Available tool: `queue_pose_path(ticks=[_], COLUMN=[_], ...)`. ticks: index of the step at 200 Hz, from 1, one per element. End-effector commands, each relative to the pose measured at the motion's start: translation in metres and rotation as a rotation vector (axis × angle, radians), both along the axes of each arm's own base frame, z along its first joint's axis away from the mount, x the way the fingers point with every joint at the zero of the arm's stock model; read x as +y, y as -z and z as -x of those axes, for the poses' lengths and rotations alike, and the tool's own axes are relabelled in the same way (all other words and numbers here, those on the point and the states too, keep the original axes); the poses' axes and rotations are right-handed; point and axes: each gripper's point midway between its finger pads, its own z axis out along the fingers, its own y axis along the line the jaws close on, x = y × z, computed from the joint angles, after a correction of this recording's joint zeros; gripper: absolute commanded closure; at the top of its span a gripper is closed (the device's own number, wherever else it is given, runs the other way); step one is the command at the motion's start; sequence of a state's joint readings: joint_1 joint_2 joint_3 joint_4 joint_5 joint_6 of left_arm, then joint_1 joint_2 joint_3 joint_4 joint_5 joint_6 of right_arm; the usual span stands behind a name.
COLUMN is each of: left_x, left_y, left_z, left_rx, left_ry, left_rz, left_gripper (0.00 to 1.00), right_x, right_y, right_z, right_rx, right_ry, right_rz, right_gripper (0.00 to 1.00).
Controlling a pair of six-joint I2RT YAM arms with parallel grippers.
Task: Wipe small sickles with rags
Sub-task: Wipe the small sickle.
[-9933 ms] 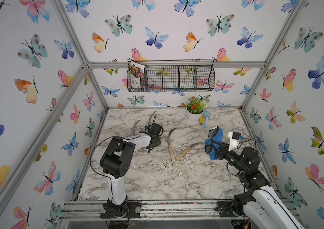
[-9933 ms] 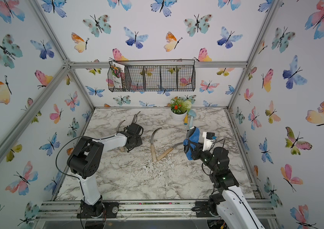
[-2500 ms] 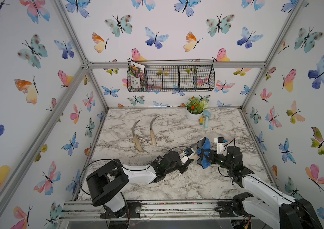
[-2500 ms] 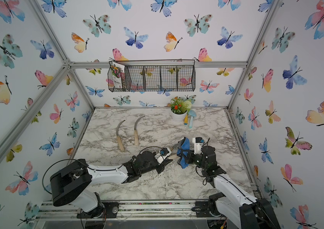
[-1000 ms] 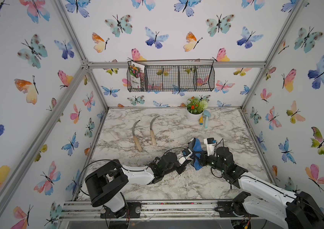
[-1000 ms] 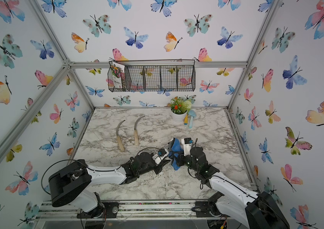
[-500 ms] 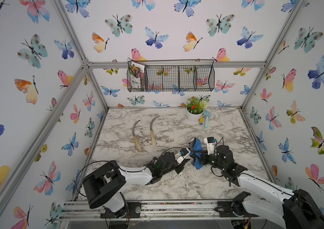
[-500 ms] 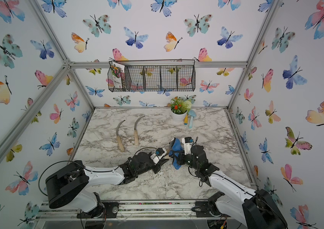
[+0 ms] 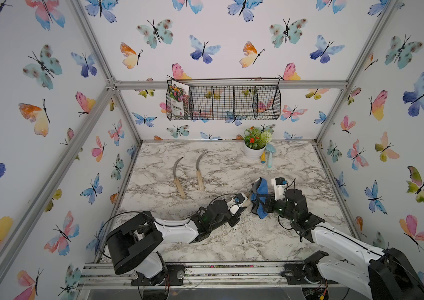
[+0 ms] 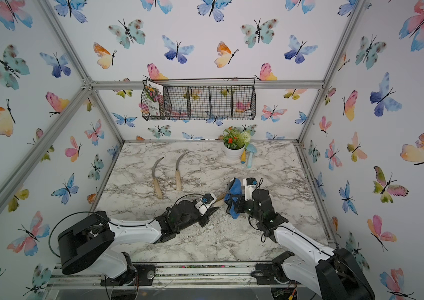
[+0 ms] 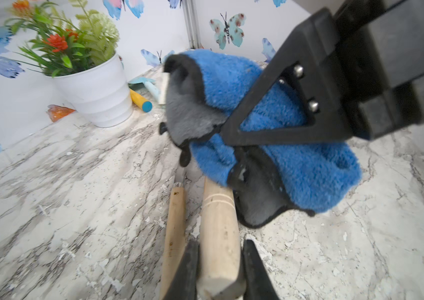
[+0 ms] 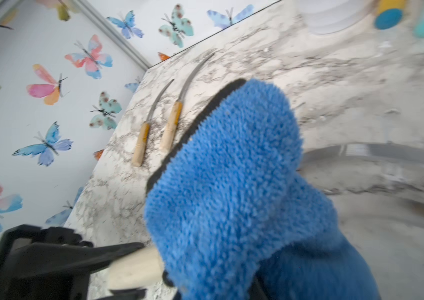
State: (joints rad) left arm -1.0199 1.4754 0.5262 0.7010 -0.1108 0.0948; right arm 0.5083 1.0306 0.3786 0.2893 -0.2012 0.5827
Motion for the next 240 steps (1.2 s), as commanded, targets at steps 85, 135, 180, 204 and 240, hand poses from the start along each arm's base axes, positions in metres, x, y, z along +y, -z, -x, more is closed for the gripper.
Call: queue_pose_path(ticks=[85,135,180,204,240], left_x=[0.058,0.070,0.063,0.051,0.045], left_y=[-0.078,-0.086,-0.074,-0.059,-0.053], left_z=[-0.019,0.010,0.032,0.036,0.037], left_rx=[-0.300,-0.500,-0.566,-0.593,-0.614], left_ry=[-0.140,-0.026,0.090,0.105,0.103], left_rz=[0.029,0.002,-0.014,-0.079,-0.089], left_gripper=[1.00,1.00,1.00,1.00,1.00], right_x=[-0.098,-0.100,-0.073,-0.069,-0.066], right_y=[-0.061,-0.061,-0.042,-0.024,-0.009], right_z=[-0.010,-0.035,-0.055,-0.057,-0.063], right_rx=[-0.115,-0.081,-0.007,0.031,0.065], right_ry=[0.463,0.443,0.310,0.285,0.271], right_rz=[0.021,0.031,0.085,0.103,0.139], right_gripper=[0.98,0.98,0.98,0.98,0.98])
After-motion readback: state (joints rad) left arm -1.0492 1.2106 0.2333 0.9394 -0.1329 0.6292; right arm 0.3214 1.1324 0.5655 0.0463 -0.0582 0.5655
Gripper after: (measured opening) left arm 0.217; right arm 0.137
